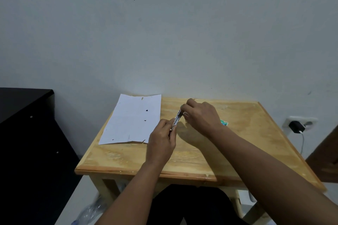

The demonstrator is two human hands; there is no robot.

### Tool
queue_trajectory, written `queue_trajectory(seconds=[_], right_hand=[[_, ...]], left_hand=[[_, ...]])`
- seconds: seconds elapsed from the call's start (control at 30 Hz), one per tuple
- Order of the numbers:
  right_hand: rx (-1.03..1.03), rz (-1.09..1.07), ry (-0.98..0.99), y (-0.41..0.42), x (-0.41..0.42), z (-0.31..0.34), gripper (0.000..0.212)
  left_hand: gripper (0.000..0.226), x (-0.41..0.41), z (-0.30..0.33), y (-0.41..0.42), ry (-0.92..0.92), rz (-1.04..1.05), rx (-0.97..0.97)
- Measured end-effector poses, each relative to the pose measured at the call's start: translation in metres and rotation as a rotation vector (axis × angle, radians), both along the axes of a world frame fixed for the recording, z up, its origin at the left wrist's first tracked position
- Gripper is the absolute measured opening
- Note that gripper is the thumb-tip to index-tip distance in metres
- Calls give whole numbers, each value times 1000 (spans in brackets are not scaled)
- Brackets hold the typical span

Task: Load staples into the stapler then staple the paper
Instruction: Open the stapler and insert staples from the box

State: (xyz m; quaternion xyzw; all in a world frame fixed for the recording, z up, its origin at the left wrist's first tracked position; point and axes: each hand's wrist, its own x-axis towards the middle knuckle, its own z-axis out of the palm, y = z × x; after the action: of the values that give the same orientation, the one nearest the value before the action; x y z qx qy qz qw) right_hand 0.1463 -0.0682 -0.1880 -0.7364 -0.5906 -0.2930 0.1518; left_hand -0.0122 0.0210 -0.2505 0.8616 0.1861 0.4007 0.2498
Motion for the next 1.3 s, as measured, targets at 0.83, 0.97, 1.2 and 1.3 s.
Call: queue_trajectory(seconds=[0.83, 0.97, 1.2, 1.3], right_hand=[[33, 127, 237, -1, 18, -7, 20], [42, 129, 250, -2, 17, -12, 19], [52, 95, 276, -4, 18, -21, 18], [60, 98, 290, -2, 14, -26, 21]], left_hand=[[29, -2, 2, -2, -41, -55, -59], [28, -3, 3, -3, -28, -50, -54], [27, -2, 1, -2, -13, -68, -36], [27, -2, 1, -2, -2, -62, -32]])
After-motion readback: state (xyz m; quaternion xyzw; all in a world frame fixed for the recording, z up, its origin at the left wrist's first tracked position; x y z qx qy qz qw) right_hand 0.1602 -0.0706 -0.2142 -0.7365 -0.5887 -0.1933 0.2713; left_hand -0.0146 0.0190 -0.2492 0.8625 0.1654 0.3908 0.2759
